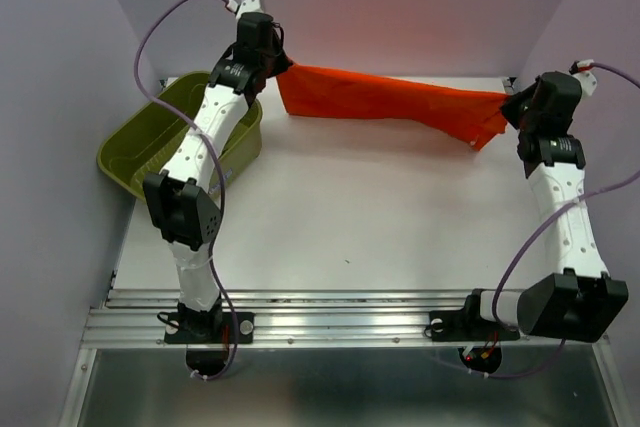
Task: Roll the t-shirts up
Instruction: Flatten out the T-shirt at the center of the board.
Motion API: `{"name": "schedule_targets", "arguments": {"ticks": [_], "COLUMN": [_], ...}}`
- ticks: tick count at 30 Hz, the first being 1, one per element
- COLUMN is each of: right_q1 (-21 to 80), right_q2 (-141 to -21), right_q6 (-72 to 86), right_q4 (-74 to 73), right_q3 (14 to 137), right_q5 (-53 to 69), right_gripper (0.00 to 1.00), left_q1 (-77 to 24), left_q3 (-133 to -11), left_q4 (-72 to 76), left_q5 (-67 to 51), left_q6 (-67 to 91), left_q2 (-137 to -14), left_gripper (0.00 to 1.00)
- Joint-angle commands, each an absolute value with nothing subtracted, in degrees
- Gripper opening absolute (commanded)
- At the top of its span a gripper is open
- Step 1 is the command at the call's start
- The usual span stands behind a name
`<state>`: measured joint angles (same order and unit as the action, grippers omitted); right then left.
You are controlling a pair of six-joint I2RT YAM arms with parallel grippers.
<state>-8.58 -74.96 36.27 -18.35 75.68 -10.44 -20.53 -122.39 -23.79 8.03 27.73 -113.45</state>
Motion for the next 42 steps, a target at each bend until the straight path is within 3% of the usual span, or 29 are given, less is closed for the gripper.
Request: {"name": "schedule_targets", "arguments": {"ticks": [1,5,7,8,12,17,22,25,33,36,42], "right_q1": [-9.1,-9.1,-9.1,-9.1,-9.1,-9.1,-9.1,-3.5,9.1,9.1,3.8], "right_q2": [-70.4,-65.7,-64.4,-64.9,-72.7,-75.9,-70.1,-65.7,-61.7,-64.2,-77.2], "right_q6": [33.7,33.7,34.1,33.9,32.8,31.9,35.3,40.7,52.5,52.7,47.8], "right_q4": [-28.2,-35.0,-36.9,-37.0,-38.1,-40.6,-40.1,-40.0,-39.2,-34.9,-32.8], "right_q3": [69.0,61.0,59.0,58.5,63.3,67.0,57.6,49.9,39.3,37.9,47.8], "right_q5": [-14.8,-17.4,-17.7,-17.5,-15.6,-12.8,-0.7,2.1,0.8,-1.7,-13.7], "right_gripper": [0.01,0.01,0.19,0.4,0.54,0.56,0.56,0.56,0.57,0.55,0.55], "left_q1": [-21.5,-23.5,-26.0,-26.9,-31.1,-31.9,-31.9,-31.7,-29.4,-28.7,-28.5], "left_q3": [-109.7,-88.5,-80.2,-78.4,-77.3,-80.8,-80.9,-81.0,-80.2,-80.3,-79.0], "left_q4": [-20.7,-18.1,-16.0,-15.0,-15.2,-16.3,-16.3,-16.5,-16.9,-16.9,-16.9], "left_q5": [4.7,3.7,3.4,2.4,3.3,6.6,7.4,7.6,8.1,8.2,7.3], "left_q6": [26.0,26.5,27.2,28.1,28.1,26.4,25.4,25.1,24.7,24.3,24.3], "left_q2": [-103.9,-95.2,-93.1,-92.4,-95.4,-98.8,-100.2,-100.8,-99.4,-99.1,-98.5], "left_gripper": [0.0,0.0,0.0,0.0,0.0,0.0,0.0,0.0,0.0,0.0,0.0]}}
